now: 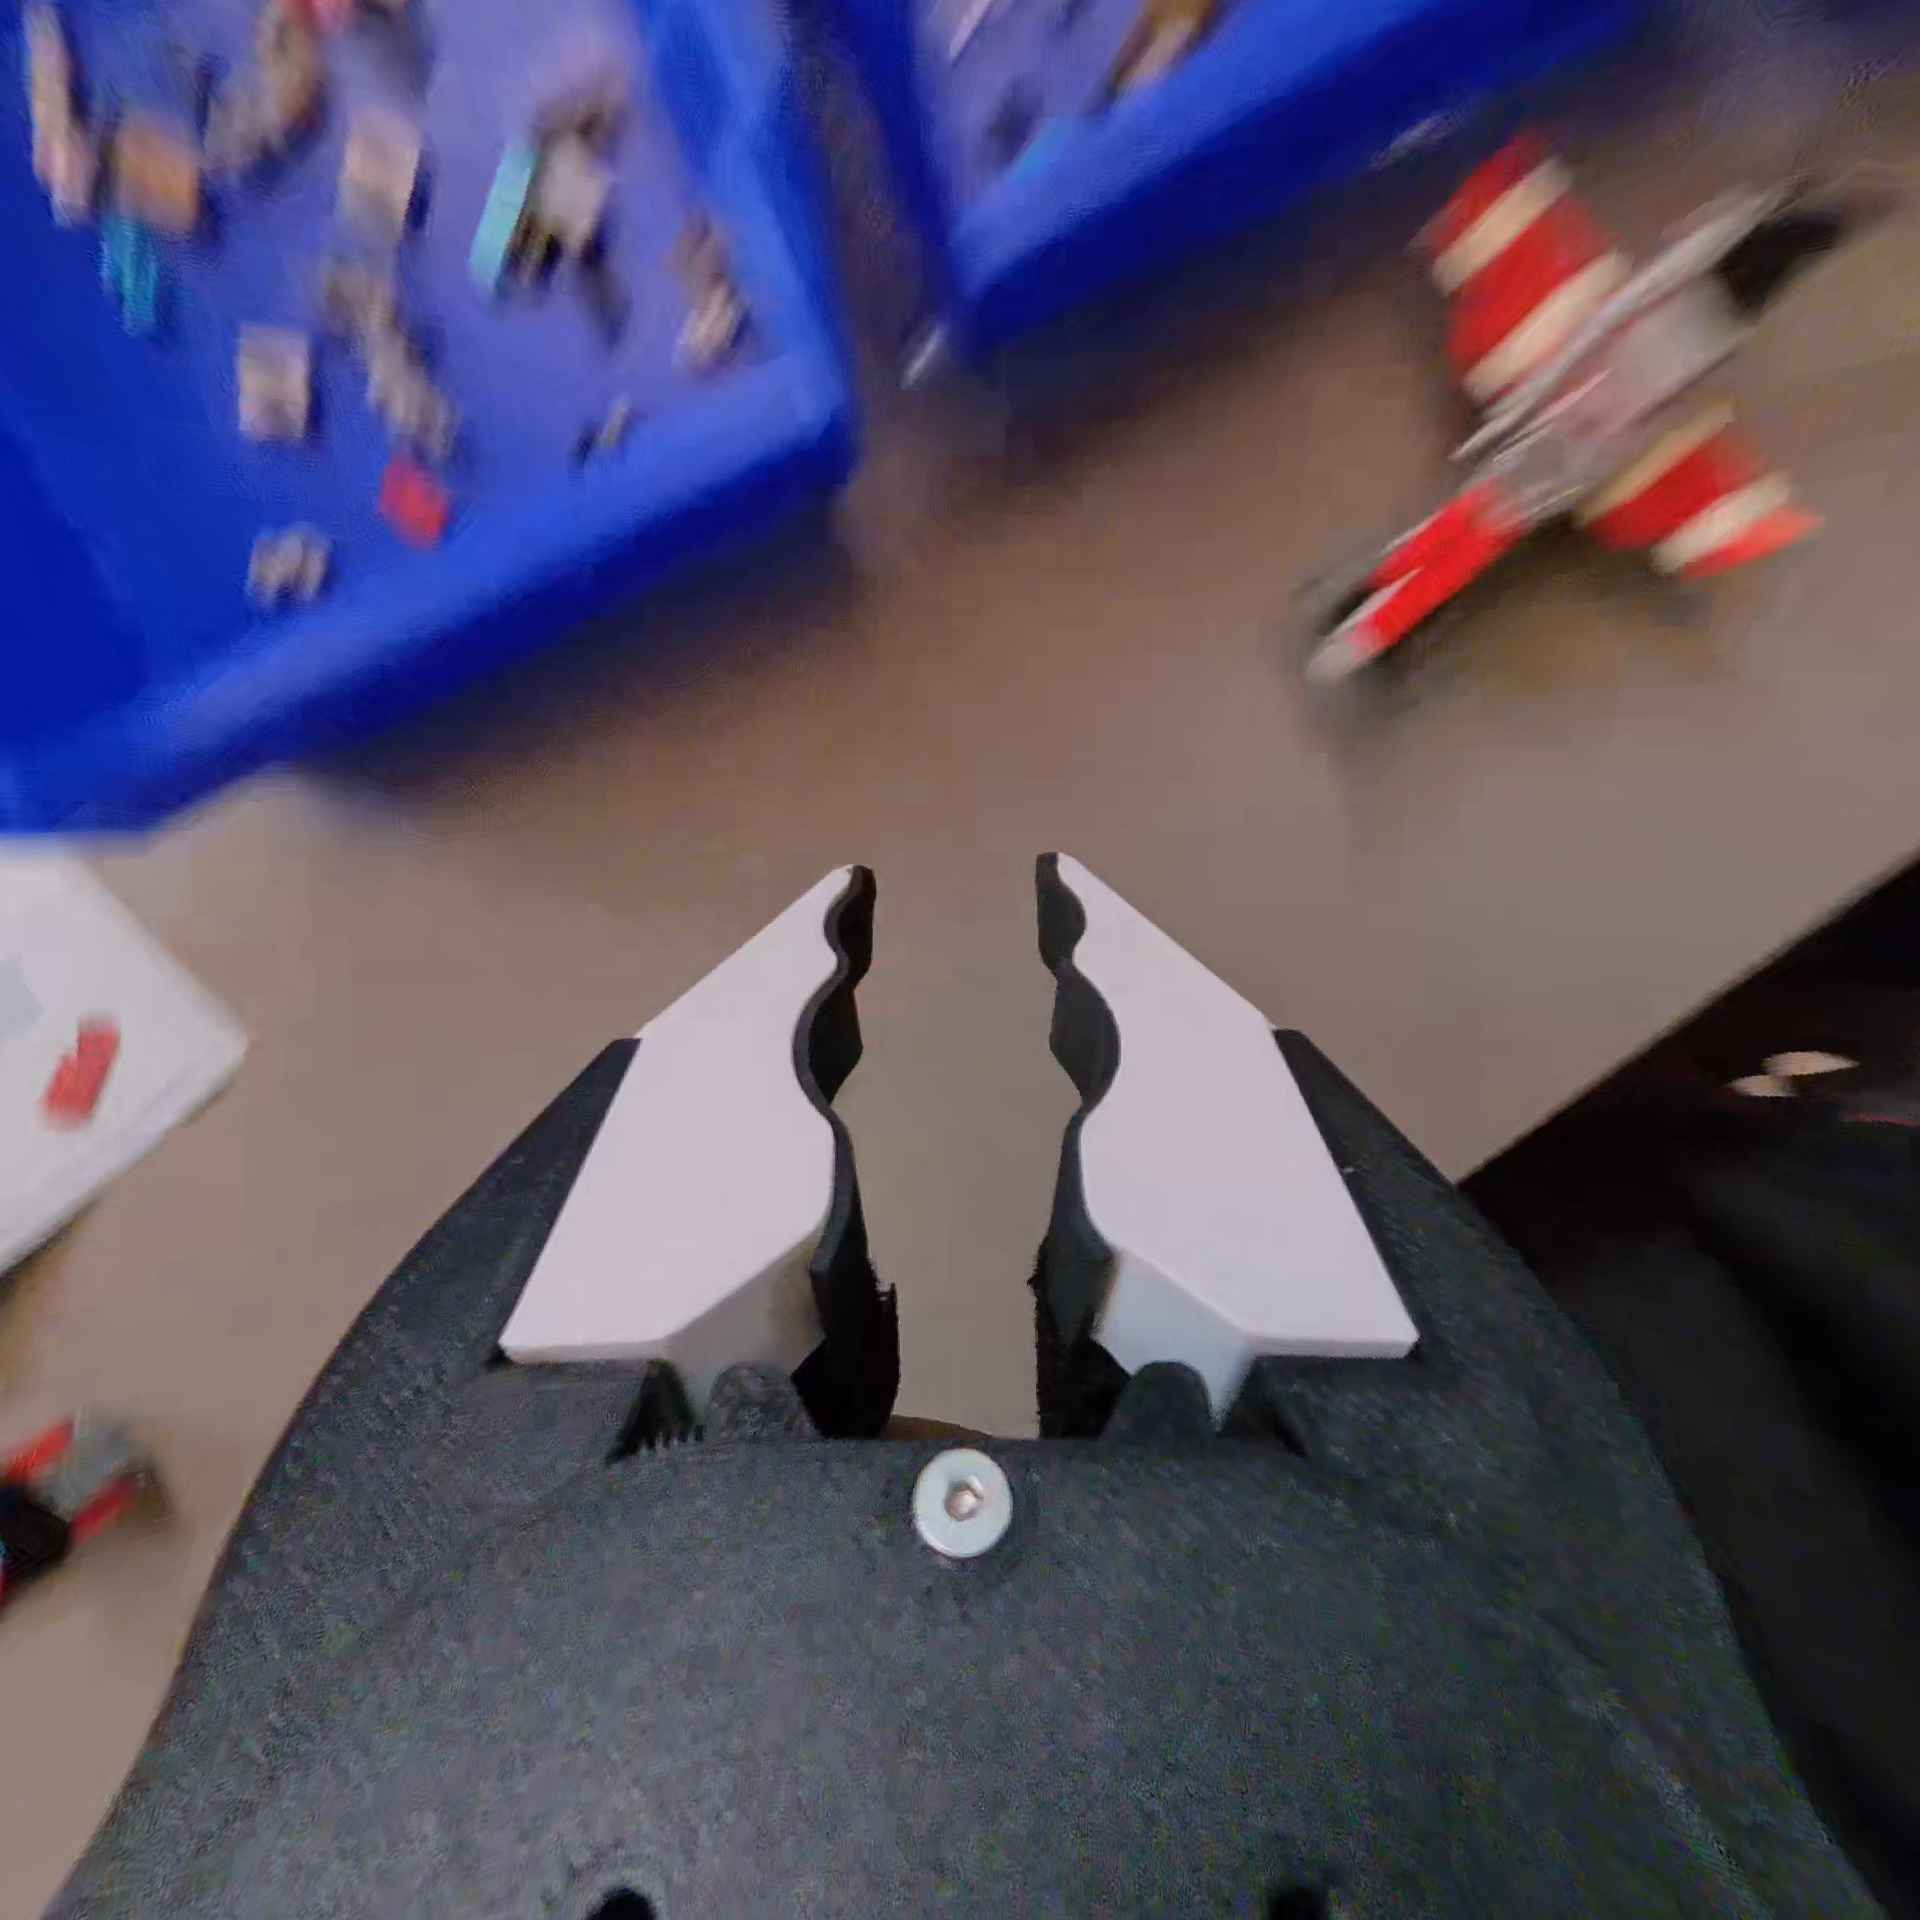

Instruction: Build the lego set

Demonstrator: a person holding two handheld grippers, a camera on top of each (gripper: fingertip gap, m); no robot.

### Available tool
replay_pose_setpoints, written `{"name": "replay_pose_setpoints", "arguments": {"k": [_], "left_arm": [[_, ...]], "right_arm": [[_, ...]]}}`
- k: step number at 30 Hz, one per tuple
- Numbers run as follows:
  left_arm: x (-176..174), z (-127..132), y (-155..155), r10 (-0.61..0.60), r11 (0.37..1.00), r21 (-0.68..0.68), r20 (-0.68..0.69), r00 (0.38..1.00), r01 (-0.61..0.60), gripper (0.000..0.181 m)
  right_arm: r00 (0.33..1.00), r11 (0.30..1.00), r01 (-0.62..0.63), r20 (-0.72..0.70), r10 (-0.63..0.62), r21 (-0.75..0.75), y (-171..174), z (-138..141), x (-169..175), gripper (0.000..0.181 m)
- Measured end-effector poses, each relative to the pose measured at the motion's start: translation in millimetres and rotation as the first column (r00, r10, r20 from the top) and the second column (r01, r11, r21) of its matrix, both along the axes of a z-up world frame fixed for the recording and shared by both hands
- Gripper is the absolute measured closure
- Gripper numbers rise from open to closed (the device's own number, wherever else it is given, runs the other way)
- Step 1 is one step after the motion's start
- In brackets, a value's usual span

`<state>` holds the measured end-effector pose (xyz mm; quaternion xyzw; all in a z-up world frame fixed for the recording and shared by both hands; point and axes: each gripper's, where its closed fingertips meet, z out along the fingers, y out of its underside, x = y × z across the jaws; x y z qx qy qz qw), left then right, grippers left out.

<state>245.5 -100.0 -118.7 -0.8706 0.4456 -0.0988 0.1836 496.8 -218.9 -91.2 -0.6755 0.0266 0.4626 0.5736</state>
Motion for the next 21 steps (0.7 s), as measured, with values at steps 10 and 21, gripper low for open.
{"name": "replay_pose_setpoints", "arguments": {"k": [10, 21], "left_arm": [[295, 82, -67, -0.603, 0.795, 0.179, 0.134, 0.786, 0.579, 0.151], [391, -46, -9, -0.598, 0.794, -0.059, -0.260, 0.758, 0.606, 0.154]], "right_arm": [[1.000, 1.000, -0.004, 0.002, 0.004, 0.001, 0, 0, -1, 0.147], [0.997, 0.999, -0.027, -0.070, 0.028, 0.028, -4, 7, 4, 0.147]]}}
